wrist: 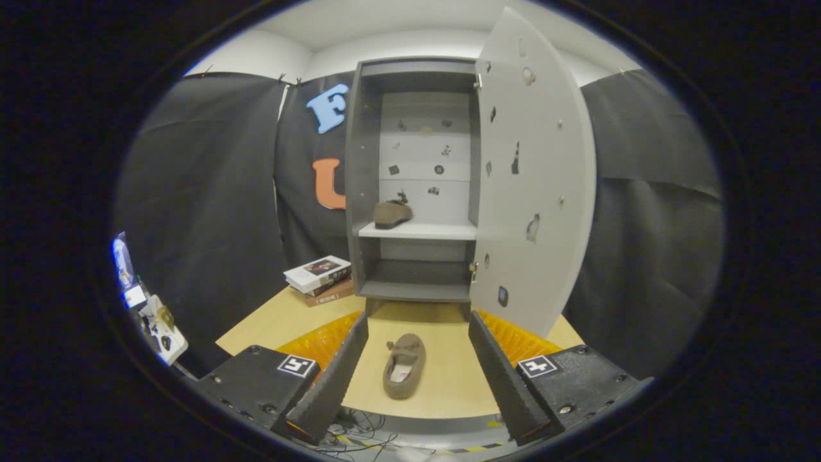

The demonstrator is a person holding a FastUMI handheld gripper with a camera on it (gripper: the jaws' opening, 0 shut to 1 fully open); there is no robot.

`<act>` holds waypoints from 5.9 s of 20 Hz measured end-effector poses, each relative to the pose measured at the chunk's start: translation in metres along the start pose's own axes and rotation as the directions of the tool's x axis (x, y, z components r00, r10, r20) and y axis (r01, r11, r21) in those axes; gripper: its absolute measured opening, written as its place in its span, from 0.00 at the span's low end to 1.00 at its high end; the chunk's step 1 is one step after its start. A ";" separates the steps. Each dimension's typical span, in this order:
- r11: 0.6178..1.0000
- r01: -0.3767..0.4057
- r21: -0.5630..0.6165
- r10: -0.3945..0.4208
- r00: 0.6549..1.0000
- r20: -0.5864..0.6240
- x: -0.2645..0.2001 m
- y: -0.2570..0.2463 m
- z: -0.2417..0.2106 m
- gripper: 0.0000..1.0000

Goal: Open the shoe cabinet door, grab the shoes and put them into the shoe cabinet, then close the shoe cabinet door.

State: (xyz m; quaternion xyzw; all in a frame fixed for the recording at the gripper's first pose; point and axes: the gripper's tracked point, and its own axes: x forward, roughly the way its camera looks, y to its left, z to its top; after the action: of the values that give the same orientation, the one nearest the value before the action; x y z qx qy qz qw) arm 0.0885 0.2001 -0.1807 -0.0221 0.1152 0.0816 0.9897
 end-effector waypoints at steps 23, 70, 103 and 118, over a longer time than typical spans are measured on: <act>0.993 -0.015 0.114 0.065 0.893 -0.446 0.268 0.059 -0.220 1.00; 1.000 -0.003 -0.020 0.006 0.990 0.141 0.201 0.005 0.225 0.07; 0.993 0.111 -0.039 -0.116 0.979 -0.166 0.526 -0.035 0.221 0.11; 0.994 0.085 0.073 -0.076 0.991 -0.114 0.469 -0.027 0.234 0.65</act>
State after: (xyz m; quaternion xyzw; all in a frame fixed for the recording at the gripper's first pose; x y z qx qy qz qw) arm 0.5955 0.2618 -0.0611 0.0073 0.1722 0.0356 0.9844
